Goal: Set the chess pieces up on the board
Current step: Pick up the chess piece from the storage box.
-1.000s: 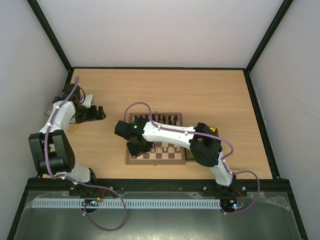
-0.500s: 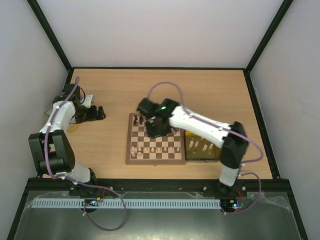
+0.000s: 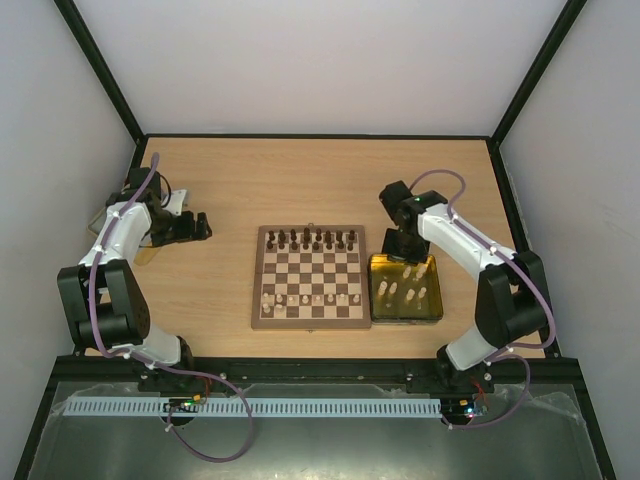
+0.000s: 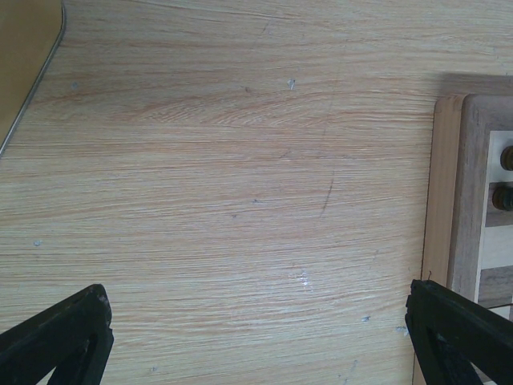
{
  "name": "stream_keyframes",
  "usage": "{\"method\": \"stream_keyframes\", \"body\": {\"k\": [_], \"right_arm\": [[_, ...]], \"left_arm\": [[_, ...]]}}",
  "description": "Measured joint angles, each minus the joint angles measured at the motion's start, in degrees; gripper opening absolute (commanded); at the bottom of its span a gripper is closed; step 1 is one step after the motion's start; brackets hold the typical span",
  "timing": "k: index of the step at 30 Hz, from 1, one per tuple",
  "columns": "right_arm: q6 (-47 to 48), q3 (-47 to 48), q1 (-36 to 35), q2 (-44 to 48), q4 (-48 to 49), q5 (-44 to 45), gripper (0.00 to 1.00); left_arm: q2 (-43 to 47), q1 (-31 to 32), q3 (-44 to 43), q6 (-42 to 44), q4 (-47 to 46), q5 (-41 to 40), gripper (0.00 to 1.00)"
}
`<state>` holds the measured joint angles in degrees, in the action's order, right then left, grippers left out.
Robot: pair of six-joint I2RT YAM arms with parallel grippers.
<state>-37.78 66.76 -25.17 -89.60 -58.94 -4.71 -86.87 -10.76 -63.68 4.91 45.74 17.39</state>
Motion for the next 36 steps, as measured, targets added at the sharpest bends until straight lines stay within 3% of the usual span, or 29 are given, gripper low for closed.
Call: {"method": "stream_keyframes", "body": {"k": [8, 36], "right_arm": [[1.99, -5.11, 4.94, 0.37, 4.72, -0.55, 0.26], [3.74, -10.69, 7.5, 1.09, 10.62, -1.79, 0.25]], "left_arm": [[0.0, 0.24, 0.02, 0.0, 0.0, -0.02, 1.0], [0.0, 0.24, 0.44, 0.0, -0.04, -0.52, 1.0]]}}
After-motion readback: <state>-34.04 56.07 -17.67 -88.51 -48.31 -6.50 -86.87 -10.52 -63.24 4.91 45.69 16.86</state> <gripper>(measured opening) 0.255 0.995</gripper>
